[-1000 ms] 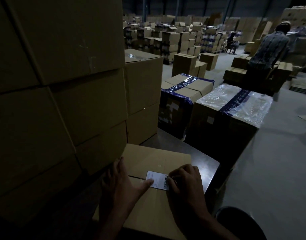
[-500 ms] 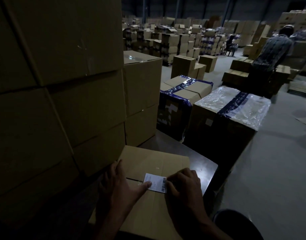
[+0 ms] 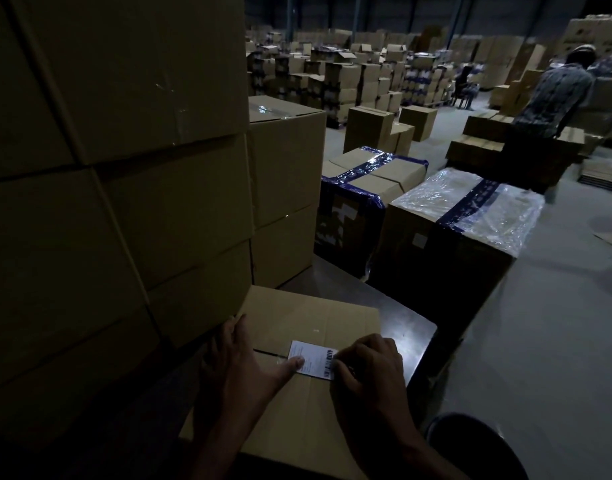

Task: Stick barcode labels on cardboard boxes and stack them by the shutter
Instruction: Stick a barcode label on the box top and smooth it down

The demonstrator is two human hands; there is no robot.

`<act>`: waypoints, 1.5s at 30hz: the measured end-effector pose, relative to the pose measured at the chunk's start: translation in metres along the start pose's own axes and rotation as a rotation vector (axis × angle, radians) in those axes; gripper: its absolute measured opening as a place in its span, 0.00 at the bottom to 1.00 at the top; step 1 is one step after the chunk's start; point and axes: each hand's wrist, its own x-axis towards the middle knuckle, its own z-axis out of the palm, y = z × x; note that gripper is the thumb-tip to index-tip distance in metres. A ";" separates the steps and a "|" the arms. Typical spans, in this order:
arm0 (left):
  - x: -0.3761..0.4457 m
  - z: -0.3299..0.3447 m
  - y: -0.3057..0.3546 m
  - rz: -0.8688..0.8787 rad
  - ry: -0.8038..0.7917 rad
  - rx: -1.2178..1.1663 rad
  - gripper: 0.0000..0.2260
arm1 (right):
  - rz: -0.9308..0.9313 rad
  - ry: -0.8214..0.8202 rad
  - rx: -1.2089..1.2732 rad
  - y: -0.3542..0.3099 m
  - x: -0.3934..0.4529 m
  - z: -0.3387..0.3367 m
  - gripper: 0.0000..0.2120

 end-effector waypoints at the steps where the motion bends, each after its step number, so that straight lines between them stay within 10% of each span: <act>1: 0.000 0.000 0.000 0.003 0.006 0.007 0.56 | 0.004 0.009 0.019 0.000 -0.001 -0.001 0.05; 18: -0.001 -0.005 0.004 -0.073 -0.013 -0.146 0.53 | 0.096 -0.121 -0.007 -0.025 -0.018 -0.013 0.17; 31: 0.009 -0.045 -0.018 -0.159 -0.015 -0.054 0.48 | -0.178 -0.360 0.003 0.003 0.052 -0.006 0.16; 45: 0.011 -0.002 -0.015 0.051 0.039 -0.042 0.54 | 0.102 -0.145 0.009 -0.027 0.010 -0.003 0.11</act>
